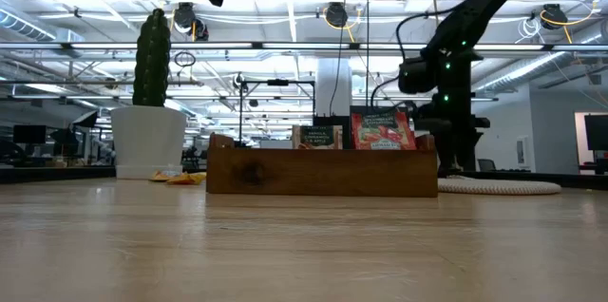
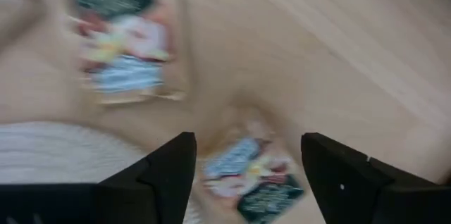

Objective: Pick & Place Tea
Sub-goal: Put the brown tea bag into the middle section of the wooden organizer

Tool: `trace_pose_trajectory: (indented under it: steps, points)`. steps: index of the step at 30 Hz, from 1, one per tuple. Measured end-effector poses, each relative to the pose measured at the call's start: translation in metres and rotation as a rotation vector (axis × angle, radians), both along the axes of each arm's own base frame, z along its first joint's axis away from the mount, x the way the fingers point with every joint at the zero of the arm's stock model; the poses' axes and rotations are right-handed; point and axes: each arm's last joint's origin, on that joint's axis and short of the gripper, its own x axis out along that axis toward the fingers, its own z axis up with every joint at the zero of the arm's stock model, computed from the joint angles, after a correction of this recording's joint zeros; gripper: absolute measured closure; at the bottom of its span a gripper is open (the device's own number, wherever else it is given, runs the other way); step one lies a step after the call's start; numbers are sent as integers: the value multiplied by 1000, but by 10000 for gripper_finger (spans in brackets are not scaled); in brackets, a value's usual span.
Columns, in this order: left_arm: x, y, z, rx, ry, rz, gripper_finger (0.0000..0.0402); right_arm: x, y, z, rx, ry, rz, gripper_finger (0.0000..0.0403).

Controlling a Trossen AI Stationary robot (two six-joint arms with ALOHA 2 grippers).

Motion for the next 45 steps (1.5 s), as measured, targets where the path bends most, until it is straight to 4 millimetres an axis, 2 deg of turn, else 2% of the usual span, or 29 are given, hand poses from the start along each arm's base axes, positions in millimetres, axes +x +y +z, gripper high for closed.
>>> trace_pose_trajectory:
  steps: [4,8,11,16,20,23,26,29,33,36,40,45]
  points:
    - [0,0,0,0,0,0,346,3,-2,-11,62,92,2,174]
    - [0,0,0,0,-1,0,344,-1,6,-17,135,200,0,186]
    - [0,0,0,0,-1,0,344,-5,14,-15,141,324,24,192]
    - [0,0,0,0,-1,0,343,-13,20,-5,57,506,33,200]
    - [0,0,0,0,-1,0,344,-12,23,-2,95,438,-9,202]
    - [0,0,0,0,0,0,344,-11,29,-9,200,346,-8,203]
    - [0,0,0,1,0,0,344,-9,35,-19,210,309,35,210]
    - [0,0,0,1,0,-1,344,-9,38,-29,189,286,69,239]
    - [0,0,0,1,0,-1,344,-12,37,-36,162,263,64,302]
    - [0,0,0,1,0,-1,344,-14,32,-37,65,340,86,345]
    - [0,0,0,1,0,0,344,-14,23,-37,-115,448,107,382]
    - [0,0,0,1,-1,0,344,-1,7,-36,-236,274,110,396]
